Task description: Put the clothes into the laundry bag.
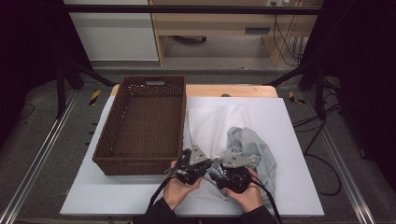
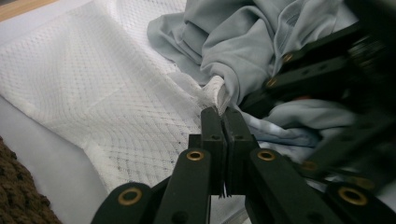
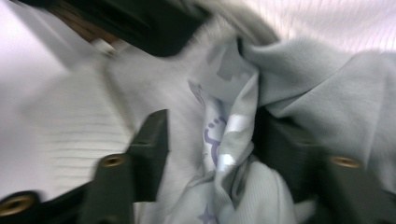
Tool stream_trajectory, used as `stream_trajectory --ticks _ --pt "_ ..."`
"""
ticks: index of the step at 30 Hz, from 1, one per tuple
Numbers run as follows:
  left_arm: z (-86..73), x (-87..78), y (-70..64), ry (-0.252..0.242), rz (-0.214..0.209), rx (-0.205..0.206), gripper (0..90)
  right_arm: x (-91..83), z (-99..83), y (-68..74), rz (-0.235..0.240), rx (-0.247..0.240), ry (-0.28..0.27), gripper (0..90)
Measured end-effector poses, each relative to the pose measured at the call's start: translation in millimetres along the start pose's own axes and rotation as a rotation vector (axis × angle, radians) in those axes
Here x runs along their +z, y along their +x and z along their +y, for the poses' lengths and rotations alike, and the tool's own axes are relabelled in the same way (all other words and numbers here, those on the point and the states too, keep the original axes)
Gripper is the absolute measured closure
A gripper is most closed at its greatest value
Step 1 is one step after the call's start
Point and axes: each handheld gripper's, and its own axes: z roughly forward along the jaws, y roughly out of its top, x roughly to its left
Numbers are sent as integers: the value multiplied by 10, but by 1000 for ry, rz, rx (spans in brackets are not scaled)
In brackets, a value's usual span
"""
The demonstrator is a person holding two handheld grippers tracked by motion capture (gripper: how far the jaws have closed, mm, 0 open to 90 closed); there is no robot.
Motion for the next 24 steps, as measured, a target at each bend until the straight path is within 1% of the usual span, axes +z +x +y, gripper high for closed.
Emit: stream_trajectory --ticks 3,5,6,7,9,10,11,12,13,14,15,16,17,18,19,20,21,22,23,24 --pt "-8 1 -4 4 4 4 886 -171 47 13 -1 4 -40 332" --pt "-6 -4 -10 2 9 10 886 -370 115 -17 -38 -7 -80 316" --pt "-6 -6 -11 2 8 10 886 -485 151 -60 -68 -3 -108 309" --pt "-7 -9 -11 2 7 10 886 -554 165 -97 -95 2 -129 304" --pt "-9 -12 -8 2 6 7 886 -699 170 -233 -192 14 -169 281" --pt "-10 -11 -4 3 6 7 886 -739 150 -319 -248 28 -173 256" --pt "-10 -10 -1 5 6 8 886 -756 114 -409 -288 55 -169 252" --pt "-11 -8 0 5 6 8 886 -750 66 -499 -308 85 -151 257" --pt "-12 -7 -1 6 7 10 886 -721 15 -576 -307 125 -130 254" --pt "-11 -5 -2 6 7 12 886 -675 -35 -645 -295 156 -104 256" --pt "-10 -3 0 6 6 12 886 -614 -77 -693 -290 173 -77 245" --pt "-10 -2 1 7 6 11 886 -546 -107 -727 -294 174 -39 215" --pt "-13 0 3 9 7 12 886 -479 -121 -740 -309 176 5 182" --pt "-14 2 3 10 7 11 886 -410 -136 -755 -310 172 37 233" --pt "-16 5 4 11 8 11 886 -384 -140 -769 -287 174 63 263" --pt "-19 10 4 11 9 11 886 -356 -145 -785 -266 179 84 263" --pt "-20 13 5 13 10 12 886 -346 -149 -792 -262 180 90 274" --pt "-22 15 6 14 10 12 886 -353 -148 -790 -260 177 92 335" --pt "-23 16 5 15 11 12 886 -368 -144 -781 -238 173 81 413" --pt "-22 14 3 15 11 13 886 -387 -138 -766 -233 164 72 478"
